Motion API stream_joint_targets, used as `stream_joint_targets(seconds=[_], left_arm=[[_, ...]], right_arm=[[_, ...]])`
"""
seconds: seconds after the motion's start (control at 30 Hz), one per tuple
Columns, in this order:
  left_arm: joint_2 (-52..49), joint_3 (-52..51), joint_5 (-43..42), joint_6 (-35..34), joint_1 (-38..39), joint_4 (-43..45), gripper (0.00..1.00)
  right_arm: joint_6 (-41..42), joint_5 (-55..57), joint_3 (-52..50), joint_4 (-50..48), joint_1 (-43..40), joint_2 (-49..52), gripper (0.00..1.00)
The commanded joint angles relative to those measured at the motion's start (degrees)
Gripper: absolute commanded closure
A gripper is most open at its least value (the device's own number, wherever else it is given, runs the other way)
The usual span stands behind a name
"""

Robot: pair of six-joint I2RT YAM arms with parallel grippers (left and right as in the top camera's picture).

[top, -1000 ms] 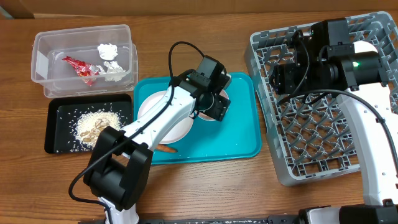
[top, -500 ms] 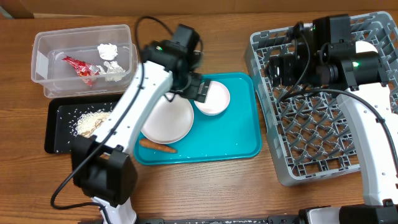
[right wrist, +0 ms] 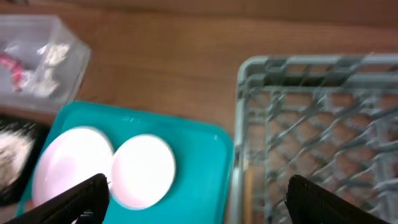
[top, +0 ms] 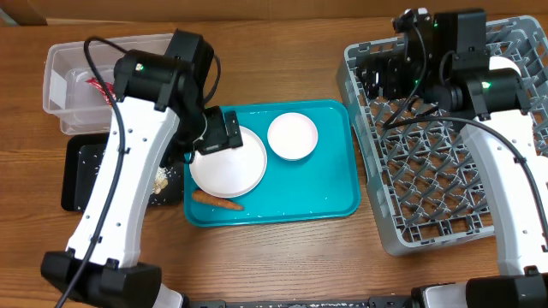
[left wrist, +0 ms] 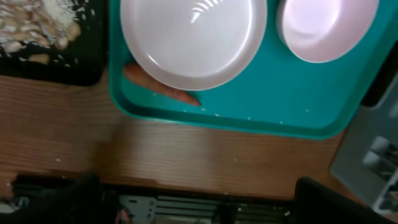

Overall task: Sort waste into correct bins and load items into the dishwasher
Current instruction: 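Retract the left gripper and move the right gripper to the pink bowl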

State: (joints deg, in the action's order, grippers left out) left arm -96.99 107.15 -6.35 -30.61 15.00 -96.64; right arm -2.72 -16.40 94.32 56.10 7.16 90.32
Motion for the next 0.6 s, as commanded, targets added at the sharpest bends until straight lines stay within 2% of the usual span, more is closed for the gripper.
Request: stream_joint_targets(seconds=[0.0,0.13,0.2,0.3,0.47,0.57], left_arm=[[2.1,0.9,-3.0,-2.4,0.4,2.1,0.0],[2.1,0.9,8.2,-2.8,0.0,6.7,0.0],[2.0,0.9,8.6,-2.9,0.0,7.4,0.0],[2.0,0.9,8.0,-2.9,0.0,7.5,0.0],[2.0,0.9,9.0,-2.4,0.0,8.9,0.0],[2.0,0.9,9.4,-2.4,0.0,8.7,0.0]], right_arm=[[1.3,-9.9,-0.7,1.4,0.3,0.9,0.07],[2.1,-10.5,-1.8,3.4,2.4,2.6,0.07],[5.8,-11.0,-1.8,5.4,4.2,3.9,0.07],[6.2,-9.8,-1.8,7.3,8.1,5.9,0.07],[6.6,1.8,-1.8,5.0,14.5,11.6,0.09],[12.3,10.7,-1.8,5.1,16.0,15.8,0.11]])
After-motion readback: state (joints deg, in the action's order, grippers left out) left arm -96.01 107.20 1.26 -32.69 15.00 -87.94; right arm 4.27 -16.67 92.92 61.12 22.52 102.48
